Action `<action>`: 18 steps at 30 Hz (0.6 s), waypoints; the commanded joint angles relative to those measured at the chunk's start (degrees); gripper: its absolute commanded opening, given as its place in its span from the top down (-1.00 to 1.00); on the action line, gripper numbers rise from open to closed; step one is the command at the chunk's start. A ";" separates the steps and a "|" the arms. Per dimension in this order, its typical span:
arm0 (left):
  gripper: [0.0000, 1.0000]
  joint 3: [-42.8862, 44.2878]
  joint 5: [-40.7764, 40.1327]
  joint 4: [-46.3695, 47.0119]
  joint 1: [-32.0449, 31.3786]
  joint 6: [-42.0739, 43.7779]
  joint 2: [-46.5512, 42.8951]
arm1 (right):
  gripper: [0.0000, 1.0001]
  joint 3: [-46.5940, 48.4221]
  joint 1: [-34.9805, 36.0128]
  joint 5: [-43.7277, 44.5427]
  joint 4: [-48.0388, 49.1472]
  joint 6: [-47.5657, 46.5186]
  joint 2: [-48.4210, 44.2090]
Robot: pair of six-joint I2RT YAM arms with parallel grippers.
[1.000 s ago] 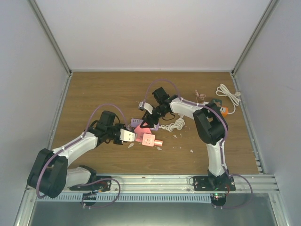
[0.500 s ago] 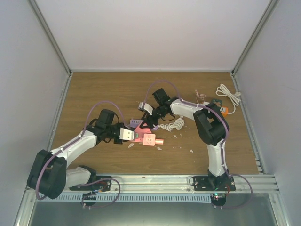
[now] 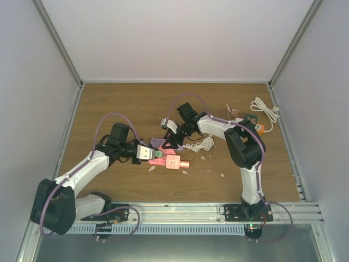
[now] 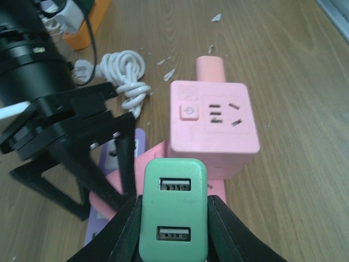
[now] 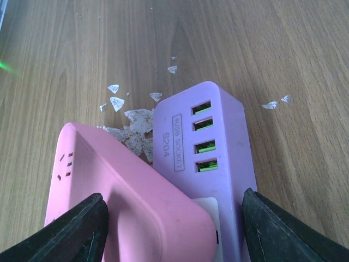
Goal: Pull the plug off the socket
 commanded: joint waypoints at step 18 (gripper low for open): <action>0.72 12.18 -9.16 3.34 25.94 -10.10 3.13 | -0.58 8.99 0.39 9.12 -4.71 0.19 -2.78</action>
